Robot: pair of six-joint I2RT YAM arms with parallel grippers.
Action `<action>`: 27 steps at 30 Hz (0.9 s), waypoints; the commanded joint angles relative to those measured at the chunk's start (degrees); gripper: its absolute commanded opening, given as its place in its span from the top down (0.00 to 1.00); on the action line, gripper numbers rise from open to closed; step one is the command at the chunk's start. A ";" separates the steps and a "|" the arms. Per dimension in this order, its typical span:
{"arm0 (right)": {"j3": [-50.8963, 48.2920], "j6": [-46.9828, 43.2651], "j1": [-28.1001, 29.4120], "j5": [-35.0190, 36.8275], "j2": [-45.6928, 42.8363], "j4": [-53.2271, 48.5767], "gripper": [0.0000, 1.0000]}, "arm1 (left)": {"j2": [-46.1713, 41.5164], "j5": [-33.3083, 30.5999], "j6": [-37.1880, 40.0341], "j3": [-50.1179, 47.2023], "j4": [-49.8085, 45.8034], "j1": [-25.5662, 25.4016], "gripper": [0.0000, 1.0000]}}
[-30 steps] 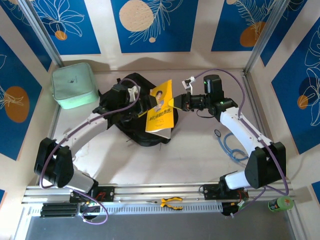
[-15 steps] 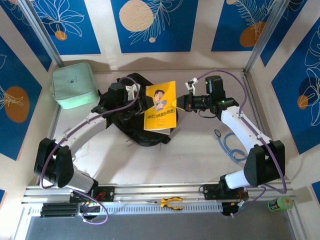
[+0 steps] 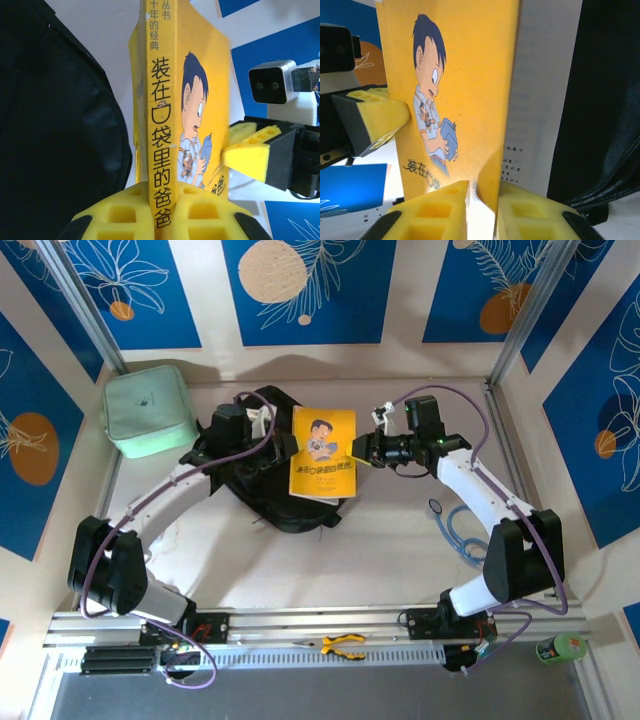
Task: Pack the student bag
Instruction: Pass the book.
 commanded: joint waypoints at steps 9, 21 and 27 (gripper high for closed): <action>-14.41 28.75 0.60 5.36 -6.74 30.83 0.24 | -1.17 -15.26 -8.81 3.48 8.47 0.76 1.00; -18.73 53.91 9.18 11.47 2.43 62.05 0.07 | 0.22 -27.42 -23.53 -1.05 27.82 1.13 1.00; -13.20 58.58 11.56 12.30 9.13 70.09 0.05 | 0.68 -27.70 -25.76 -2.23 35.96 1.12 1.00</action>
